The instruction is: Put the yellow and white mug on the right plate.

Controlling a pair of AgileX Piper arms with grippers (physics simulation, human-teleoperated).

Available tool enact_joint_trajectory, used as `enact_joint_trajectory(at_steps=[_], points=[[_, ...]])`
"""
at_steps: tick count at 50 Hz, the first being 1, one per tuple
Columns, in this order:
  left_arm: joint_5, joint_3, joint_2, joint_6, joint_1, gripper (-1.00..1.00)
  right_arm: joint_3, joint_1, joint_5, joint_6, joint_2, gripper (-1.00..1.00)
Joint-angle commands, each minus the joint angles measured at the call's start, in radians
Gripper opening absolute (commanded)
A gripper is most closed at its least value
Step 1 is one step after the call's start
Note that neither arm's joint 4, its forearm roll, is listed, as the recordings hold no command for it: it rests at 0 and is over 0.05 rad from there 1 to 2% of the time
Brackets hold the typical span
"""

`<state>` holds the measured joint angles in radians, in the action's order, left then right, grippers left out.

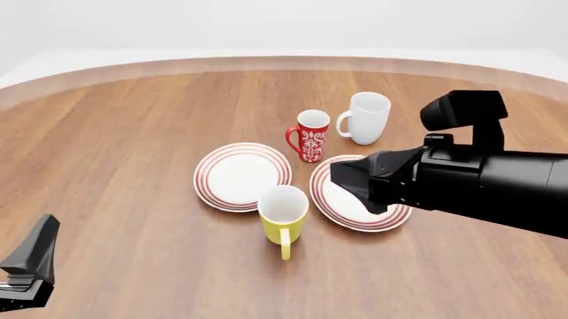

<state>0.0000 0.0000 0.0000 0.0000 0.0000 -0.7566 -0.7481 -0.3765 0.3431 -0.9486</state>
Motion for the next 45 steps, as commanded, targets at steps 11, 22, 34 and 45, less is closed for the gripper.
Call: enact_joint_trajectory(at_steps=[11, 22, 34, 45], points=[[0.0, 0.0, 0.0, 0.0, 0.0, 1.0, -0.013, 0.0, 0.034, 0.099, -0.126, 1.0], [0.0, 0.0, 0.0, 0.0, 0.0, 1.0, -0.026, -0.01, 0.023, 0.111, -0.172, 1.0], [0.0, 0.0, 0.0, 0.0, 0.0, 1.0, -0.049, -0.013, -0.018, 0.106, -0.226, 1.0], [0.0, 0.0, 0.0, 0.0, 0.0, 1.0, -0.081, 0.009, -0.023, 0.087, -0.292, 1.0]])
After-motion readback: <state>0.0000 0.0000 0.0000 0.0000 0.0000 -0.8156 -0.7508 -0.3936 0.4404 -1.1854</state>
